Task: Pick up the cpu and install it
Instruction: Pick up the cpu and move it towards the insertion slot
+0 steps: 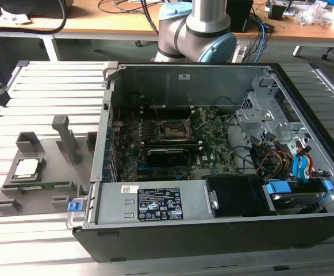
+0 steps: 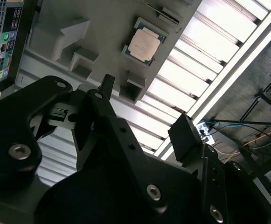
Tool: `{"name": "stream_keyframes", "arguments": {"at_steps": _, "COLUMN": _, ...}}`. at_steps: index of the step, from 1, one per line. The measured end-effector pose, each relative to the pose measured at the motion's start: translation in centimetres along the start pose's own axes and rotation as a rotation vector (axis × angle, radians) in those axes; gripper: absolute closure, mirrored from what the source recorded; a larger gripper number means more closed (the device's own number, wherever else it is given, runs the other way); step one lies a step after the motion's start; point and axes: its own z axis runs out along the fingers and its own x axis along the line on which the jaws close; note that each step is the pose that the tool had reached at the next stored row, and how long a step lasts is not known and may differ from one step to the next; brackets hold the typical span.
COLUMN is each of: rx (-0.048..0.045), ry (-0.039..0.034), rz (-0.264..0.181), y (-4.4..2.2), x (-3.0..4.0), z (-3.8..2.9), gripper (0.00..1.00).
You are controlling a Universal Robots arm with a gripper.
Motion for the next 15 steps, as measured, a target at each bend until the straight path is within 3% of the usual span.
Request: {"name": "stream_keyframes", "arguments": {"at_steps": 15, "rx": 0.0000, "ry": 0.0000, "rz": 0.000, "y": -0.01, "x": 0.03, "z": 1.32, "gripper": 0.26}}
